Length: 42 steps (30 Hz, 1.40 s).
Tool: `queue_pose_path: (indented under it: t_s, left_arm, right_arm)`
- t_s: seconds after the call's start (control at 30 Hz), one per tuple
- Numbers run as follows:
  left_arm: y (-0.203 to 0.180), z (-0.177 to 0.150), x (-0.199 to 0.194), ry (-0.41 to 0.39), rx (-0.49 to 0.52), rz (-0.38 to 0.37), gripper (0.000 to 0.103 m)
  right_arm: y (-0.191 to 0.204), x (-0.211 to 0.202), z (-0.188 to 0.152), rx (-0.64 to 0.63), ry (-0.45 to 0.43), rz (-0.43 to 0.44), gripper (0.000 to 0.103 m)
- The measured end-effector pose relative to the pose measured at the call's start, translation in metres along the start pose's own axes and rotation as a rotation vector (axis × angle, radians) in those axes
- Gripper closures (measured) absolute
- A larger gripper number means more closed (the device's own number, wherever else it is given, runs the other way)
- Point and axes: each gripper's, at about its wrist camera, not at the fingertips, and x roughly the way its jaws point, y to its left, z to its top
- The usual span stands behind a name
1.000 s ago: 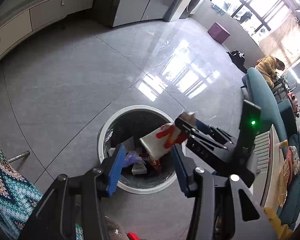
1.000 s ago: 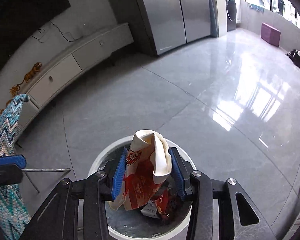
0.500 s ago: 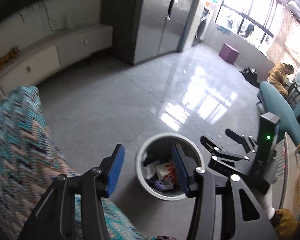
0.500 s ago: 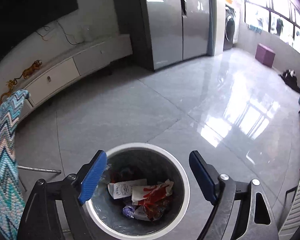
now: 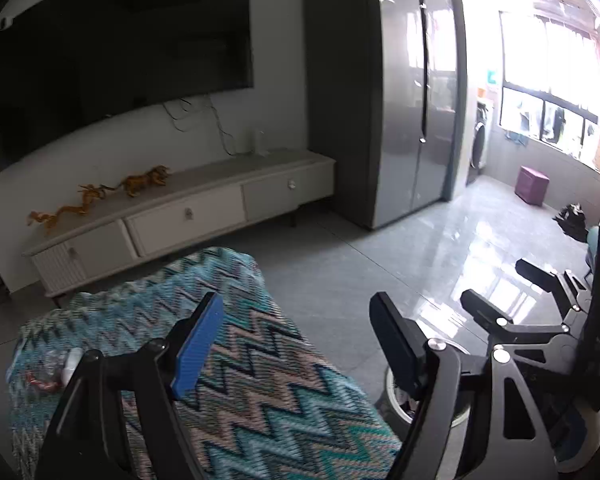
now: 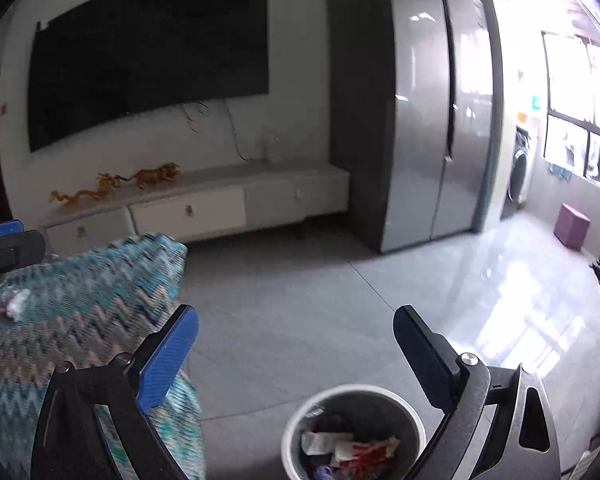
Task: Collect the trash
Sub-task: 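Move both tools back toward the last items on the blanket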
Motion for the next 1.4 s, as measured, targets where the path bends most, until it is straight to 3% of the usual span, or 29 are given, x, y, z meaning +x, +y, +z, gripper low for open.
queue_pose_path:
  t_s: [0.4, 0.57, 0.67, 1.4]
  left_arm:
    - [0.079, -0.013, -0.079, -0.130, -0.067, 0.158, 0.023]
    - [0.098, -0.019, -0.101, -0.165, -0.090, 0.202, 0.021]
    - [0.105, -0.024, -0.112, -0.193, -0.092, 0.238, 0.015]
    - [0.182, -0.064, -0.198, -0.354, -0.177, 0.398, 0.014]
  right_arm:
    - [0.087, -0.048, 0.039, -0.097, -0.135, 0.103, 0.001]
    - [0.114, -0.065, 0.046, -0.141, -0.170, 0.124, 0.000]
    - [0.130, -0.074, 0.049, -0.160, -0.189, 0.141, 0.000]
    - [0.231, -0.136, 0.067, -0.289, -0.316, 0.264, 0.000]
